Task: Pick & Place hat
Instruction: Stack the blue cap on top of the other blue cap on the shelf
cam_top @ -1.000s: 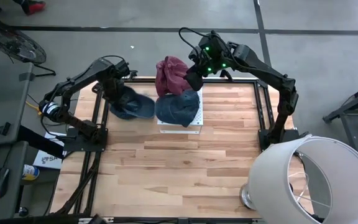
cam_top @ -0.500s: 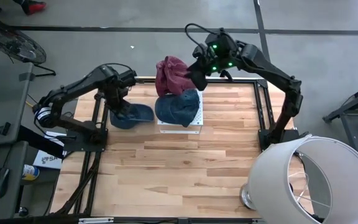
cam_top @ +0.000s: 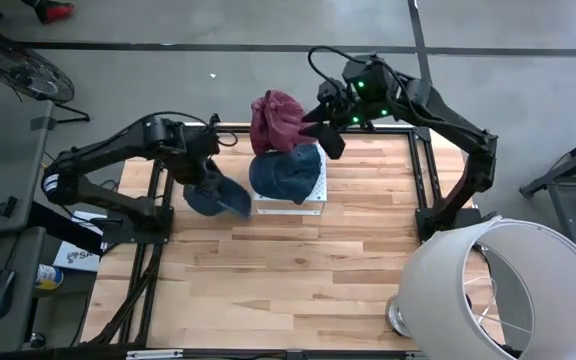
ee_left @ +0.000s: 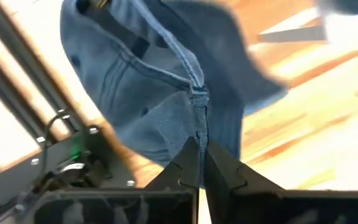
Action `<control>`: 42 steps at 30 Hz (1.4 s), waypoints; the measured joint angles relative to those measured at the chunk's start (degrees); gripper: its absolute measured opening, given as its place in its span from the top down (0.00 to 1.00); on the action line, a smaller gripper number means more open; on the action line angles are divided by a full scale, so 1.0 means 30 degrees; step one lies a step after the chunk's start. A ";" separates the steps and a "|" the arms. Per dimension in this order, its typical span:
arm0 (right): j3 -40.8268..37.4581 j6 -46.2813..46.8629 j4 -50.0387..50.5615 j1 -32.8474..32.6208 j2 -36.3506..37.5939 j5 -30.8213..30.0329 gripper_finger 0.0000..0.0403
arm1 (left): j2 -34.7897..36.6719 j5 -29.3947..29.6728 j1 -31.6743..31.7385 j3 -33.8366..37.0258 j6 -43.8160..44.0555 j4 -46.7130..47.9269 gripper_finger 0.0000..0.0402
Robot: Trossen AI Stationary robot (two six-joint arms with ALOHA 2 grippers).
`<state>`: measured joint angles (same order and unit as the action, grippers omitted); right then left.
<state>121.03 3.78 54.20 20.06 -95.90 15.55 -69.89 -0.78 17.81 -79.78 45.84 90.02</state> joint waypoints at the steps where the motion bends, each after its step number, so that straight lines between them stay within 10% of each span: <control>1: 0.0000 -0.0083 -0.0007 -0.0216 0.0016 0.0002 0.58 | 0.0013 0.0138 -0.0515 -0.0424 0.0481 -0.0006 1.00; 25: 0.0000 0.0523 -0.0666 -0.5481 0.0031 -0.2331 0.58 | 0.0007 0.2639 -1.1153 -0.3156 0.3245 0.0000 1.00; 42: 0.0000 0.4216 -0.0921 -0.8229 -0.1181 -0.5521 0.58 | -0.2439 1.0436 -1.7097 -0.3156 0.0694 -0.0456 1.00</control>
<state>121.03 16.43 51.44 -4.63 -99.45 -1.01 -77.20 30.53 -33.48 -89.25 47.92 88.65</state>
